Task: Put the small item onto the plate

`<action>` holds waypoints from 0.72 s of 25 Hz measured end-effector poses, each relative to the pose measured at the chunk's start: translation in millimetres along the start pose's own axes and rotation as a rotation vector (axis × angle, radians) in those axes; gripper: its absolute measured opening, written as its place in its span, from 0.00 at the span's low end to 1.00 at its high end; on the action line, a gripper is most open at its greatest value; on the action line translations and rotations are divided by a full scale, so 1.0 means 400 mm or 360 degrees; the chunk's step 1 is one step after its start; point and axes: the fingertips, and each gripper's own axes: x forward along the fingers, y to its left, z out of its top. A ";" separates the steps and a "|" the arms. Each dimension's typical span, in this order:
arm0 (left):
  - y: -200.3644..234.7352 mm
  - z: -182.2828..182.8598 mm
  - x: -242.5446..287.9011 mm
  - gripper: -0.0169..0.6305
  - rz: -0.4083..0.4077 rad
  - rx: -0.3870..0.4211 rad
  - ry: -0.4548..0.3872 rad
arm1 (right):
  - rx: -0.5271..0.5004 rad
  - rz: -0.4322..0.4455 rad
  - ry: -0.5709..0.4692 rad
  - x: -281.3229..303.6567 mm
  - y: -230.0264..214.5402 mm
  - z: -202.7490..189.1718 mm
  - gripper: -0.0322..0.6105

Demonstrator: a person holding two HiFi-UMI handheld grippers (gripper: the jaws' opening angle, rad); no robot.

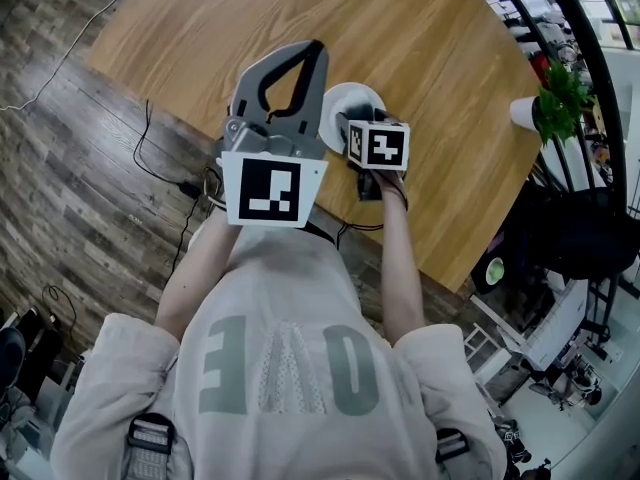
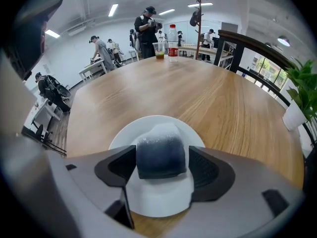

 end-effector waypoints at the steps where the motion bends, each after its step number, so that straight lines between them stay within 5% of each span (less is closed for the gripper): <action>1: 0.000 0.001 -0.001 0.04 -0.0005 0.0002 -0.0001 | 0.0003 0.0009 -0.0010 -0.001 0.002 0.002 0.54; 9: 0.005 0.016 -0.011 0.04 -0.0018 0.0012 -0.0035 | 0.0062 0.0105 -0.0339 -0.097 0.026 0.115 0.57; 18: -0.002 0.089 -0.017 0.04 -0.0094 0.0005 -0.0155 | 0.0366 -0.0096 -0.1227 -0.457 -0.033 0.386 0.57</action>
